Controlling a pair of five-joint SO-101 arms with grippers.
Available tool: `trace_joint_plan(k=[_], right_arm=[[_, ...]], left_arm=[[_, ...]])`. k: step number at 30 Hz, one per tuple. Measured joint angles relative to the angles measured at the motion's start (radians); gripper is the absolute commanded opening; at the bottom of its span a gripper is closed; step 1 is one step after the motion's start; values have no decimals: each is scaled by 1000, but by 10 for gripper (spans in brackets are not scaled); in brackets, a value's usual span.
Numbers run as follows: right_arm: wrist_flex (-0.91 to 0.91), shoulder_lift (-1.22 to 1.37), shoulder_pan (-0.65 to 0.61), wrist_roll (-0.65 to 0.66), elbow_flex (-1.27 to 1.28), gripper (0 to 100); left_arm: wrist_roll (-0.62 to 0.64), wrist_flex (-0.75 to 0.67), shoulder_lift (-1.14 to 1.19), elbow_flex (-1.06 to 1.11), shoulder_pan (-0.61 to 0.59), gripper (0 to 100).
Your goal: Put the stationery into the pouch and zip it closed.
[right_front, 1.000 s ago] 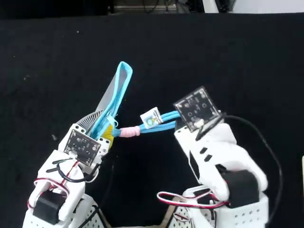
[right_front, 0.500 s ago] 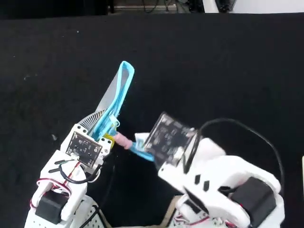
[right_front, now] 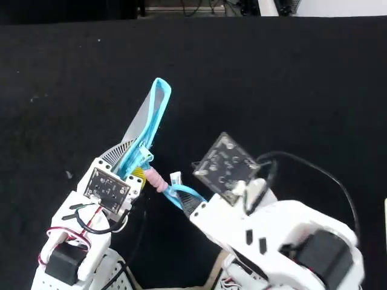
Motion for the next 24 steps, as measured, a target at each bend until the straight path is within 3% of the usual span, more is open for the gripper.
trace_joint_plan(k=[11, 24], right_arm=[[18, -41, 9, -51, -11, 152], [-63, 143, 288, -51, 109, 152]], left_arm=[[0, 0, 0, 8, 0, 30], [0, -2, 0, 11, 0, 30]])
